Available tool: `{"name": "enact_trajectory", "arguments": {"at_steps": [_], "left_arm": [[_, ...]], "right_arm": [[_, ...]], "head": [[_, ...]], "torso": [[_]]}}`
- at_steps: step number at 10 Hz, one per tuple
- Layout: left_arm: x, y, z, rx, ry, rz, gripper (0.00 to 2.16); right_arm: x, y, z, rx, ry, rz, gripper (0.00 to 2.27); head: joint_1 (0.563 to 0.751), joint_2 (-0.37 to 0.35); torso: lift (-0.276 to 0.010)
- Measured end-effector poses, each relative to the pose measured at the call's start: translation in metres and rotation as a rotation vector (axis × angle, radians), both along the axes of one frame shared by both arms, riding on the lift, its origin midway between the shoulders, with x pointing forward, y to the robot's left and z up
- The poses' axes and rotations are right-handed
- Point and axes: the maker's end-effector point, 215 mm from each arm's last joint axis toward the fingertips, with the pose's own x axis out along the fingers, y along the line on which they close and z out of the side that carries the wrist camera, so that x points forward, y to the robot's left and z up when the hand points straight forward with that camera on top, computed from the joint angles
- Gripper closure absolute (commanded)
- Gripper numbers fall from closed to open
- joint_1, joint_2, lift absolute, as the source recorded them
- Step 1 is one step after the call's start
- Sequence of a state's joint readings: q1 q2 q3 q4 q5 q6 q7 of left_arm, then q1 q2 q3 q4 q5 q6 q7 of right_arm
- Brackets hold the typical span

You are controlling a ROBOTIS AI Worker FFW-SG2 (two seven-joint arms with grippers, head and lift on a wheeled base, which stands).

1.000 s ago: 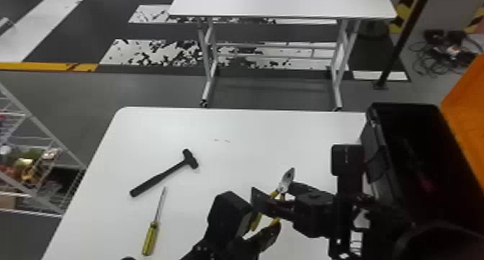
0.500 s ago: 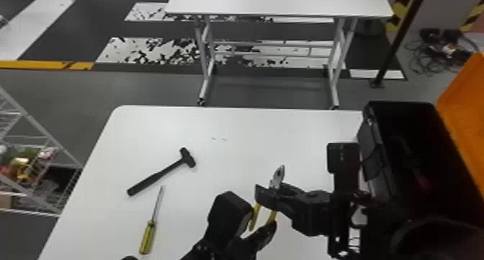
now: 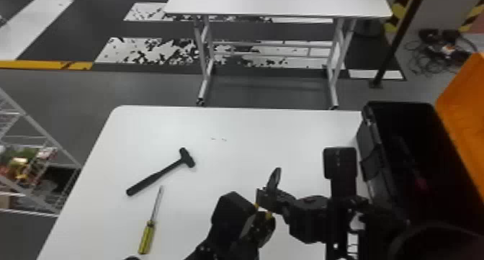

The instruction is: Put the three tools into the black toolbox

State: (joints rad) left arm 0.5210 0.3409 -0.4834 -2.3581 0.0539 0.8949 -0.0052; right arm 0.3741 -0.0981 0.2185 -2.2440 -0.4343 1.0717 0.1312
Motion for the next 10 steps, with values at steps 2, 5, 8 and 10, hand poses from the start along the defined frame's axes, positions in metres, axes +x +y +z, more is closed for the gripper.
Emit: {"name": "enact_trajectory", "arguments": {"at_steps": [2,5,8,10], "left_arm": [[0.001,0.003,-0.002,0.012,-0.004,0.006,1.33],[0.001,0.009,-0.003,0.028,-0.007,0.014,0.00],[0.004,0.043,-0.015,0.064,0.009,0.074,0.01],[0.007,0.072,-0.020,0.072,0.021,0.132,0.01]], "right_arm": [[0.002,-0.011,0.011,-0.061,-0.055,-0.027,2.24],[0.013,-0.038,0.033,-0.135,-0.153,-0.104,2.24],[0.026,-0.097,0.074,-0.351,-0.318,-0.194,2.24],[0.033,-0.128,0.096,-0.450,-0.400,-0.241,2.24]], "head": [[0.695,0.038],[0.695,0.010],[0.695,-0.043],[0.695,-0.048]], "torso": [[-0.051],[-0.051],[-0.051],[-0.051]]}}
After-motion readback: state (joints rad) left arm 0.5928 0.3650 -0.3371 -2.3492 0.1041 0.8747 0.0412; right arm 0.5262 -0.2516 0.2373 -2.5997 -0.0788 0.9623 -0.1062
